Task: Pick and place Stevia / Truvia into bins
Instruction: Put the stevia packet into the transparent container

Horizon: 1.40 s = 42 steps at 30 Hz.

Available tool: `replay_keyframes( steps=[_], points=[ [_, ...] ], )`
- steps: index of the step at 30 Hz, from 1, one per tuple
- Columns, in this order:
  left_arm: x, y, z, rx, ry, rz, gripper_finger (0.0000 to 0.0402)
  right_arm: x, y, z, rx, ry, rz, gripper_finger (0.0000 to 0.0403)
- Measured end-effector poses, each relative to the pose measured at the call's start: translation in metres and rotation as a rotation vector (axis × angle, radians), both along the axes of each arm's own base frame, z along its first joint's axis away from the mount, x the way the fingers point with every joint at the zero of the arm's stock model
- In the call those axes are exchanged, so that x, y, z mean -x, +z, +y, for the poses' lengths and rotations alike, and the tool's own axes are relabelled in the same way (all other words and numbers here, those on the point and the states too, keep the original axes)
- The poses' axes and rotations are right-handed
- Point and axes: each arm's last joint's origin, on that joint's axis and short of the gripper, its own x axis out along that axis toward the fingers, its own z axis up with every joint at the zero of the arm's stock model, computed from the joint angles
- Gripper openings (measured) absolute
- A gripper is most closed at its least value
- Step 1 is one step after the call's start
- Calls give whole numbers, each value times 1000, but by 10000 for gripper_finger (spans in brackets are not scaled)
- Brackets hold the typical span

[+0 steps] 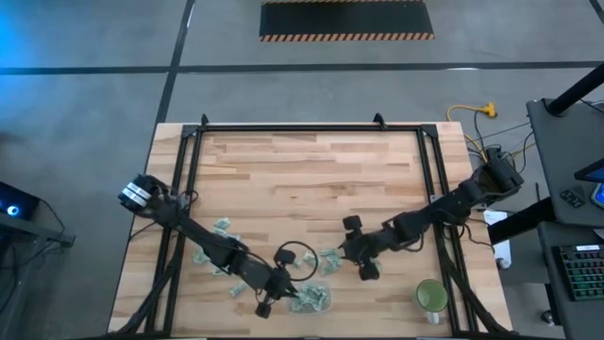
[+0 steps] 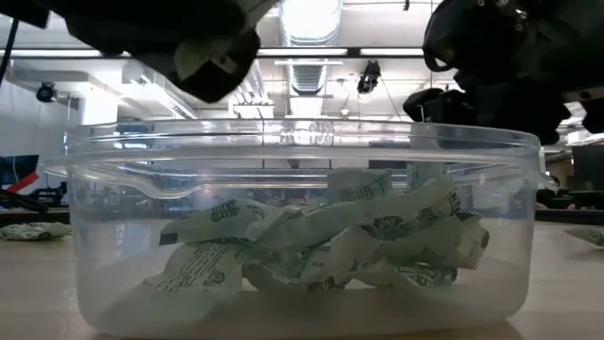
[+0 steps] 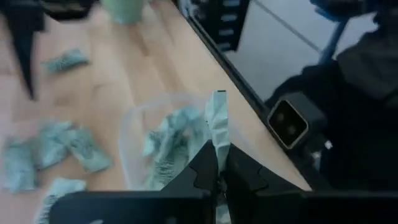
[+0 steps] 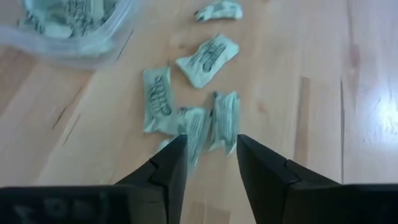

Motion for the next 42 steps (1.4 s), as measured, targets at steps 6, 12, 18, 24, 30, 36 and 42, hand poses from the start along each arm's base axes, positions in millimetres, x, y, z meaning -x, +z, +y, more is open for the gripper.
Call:
replay_keyframes(
  steps=[6, 12, 18, 24, 30, 36, 42],
  points=[
    [-10, -11, 0, -6, -10, 43, 20, -3, -1, -6, -8, -24, -19, 151],
    [-14, -9, 0, -1, -4, 35, 87, -6, -2, -7, -17, -30, -40, 175],
    [-9, -2, 6, -19, 20, 92, 134, -17, -19, -7, -24, -42, -57, 189],
    [7, 13, 20, 41, 189, 237, 139, -26, -33, -12, -12, -67, -24, 187],
    [16, 19, 21, 61, 216, 270, 139, -29, -37, -16, -24, -74, -7, 177],
    [20, 20, 21, 70, 226, 297, 139, -30, -46, -16, -69, -57, 30, 164],
    [25, 20, 24, 71, 269, 353, 139, -32, -45, -19, -69, -68, 30, 123]
  ],
)
